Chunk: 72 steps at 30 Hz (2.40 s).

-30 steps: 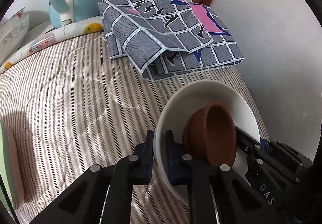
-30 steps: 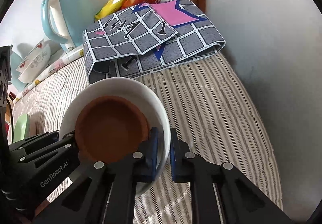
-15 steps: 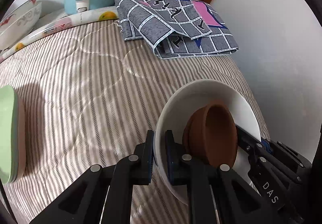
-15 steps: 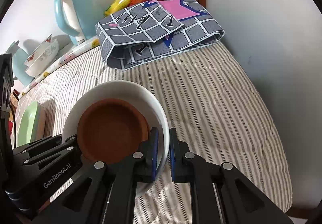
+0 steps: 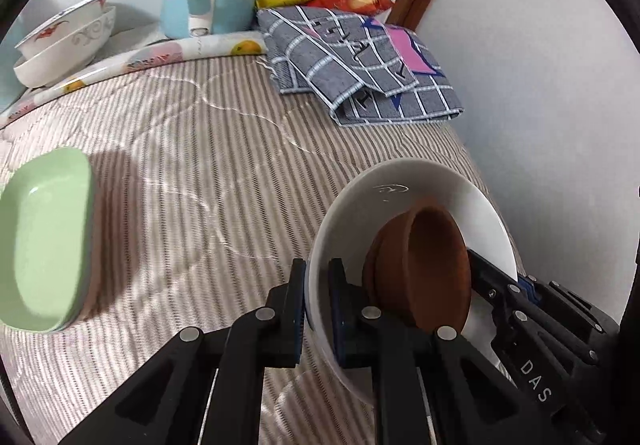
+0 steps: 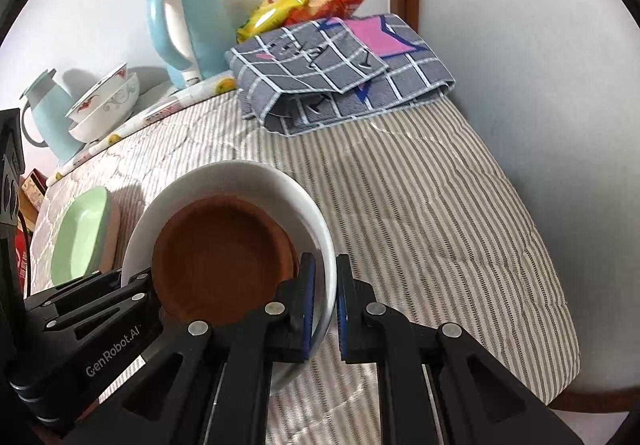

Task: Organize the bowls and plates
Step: 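Lift the white bowl with the right tool and carry it toward the plate stack, then lower the white bowl onto the green plate and open the right tool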

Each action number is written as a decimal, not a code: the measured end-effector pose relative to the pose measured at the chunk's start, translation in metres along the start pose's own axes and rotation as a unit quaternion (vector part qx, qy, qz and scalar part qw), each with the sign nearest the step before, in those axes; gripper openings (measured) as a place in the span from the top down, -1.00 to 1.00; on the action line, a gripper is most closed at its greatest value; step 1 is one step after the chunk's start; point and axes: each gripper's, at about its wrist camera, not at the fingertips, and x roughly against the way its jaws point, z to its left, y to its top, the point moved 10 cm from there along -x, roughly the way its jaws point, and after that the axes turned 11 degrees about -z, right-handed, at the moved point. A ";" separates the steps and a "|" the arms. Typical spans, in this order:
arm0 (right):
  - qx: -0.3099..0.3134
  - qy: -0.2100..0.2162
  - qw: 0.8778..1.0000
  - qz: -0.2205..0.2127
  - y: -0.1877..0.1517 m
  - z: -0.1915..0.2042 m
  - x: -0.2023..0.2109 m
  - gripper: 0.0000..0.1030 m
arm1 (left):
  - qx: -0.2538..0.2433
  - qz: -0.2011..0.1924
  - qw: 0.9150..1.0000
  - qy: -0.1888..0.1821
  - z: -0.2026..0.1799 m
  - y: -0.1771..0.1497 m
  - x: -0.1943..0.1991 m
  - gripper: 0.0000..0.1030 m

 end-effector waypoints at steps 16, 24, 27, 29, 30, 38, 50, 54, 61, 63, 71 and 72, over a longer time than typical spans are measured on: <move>0.010 0.025 0.999 -0.021 0.016 0.078 0.018 0.83 | 0.013 -0.037 0.999 0.021 0.066 0.028 0.045 0.78; 0.022 0.040 0.999 -0.026 0.020 0.112 0.020 0.83 | 0.021 -0.049 0.998 0.032 0.095 0.036 0.062 0.78; 0.023 0.045 0.998 -0.030 0.022 0.123 0.021 0.83 | 0.024 -0.053 0.998 0.036 0.104 0.040 0.067 0.78; 0.025 0.048 0.998 -0.031 0.024 0.128 0.021 0.83 | 0.027 -0.056 0.997 0.038 0.109 0.042 0.071 0.78; 0.026 0.050 0.998 -0.032 0.025 0.132 0.022 0.83 | 0.027 -0.058 0.997 0.039 0.111 0.043 0.073 0.78; 0.038 0.064 0.997 -0.037 0.029 0.156 0.022 0.83 | 0.038 -0.069 0.996 0.051 0.134 0.050 0.084 0.78; 0.053 0.087 0.994 -0.038 0.034 0.191 0.016 0.83 | 0.049 -0.077 0.993 0.072 0.168 0.058 0.096 0.78; 0.060 0.097 0.993 -0.037 0.034 0.206 0.013 0.83 | 0.054 -0.081 0.992 0.081 0.181 0.060 0.099 0.78; 0.065 0.112 0.991 -0.035 0.036 0.227 0.007 0.83 | 0.062 -0.082 0.990 0.093 0.200 0.064 0.103 0.78; 0.067 0.115 0.990 -0.035 0.037 0.232 0.005 0.83 | 0.064 -0.082 0.990 0.095 0.205 0.065 0.103 0.78; 0.077 0.125 0.989 -0.026 0.033 0.248 -0.011 0.83 | 0.073 -0.075 0.989 0.106 0.224 0.063 0.097 0.78; 0.077 0.125 0.989 -0.026 0.033 0.248 -0.011 0.83 | 0.074 -0.074 0.989 0.107 0.226 0.063 0.096 0.78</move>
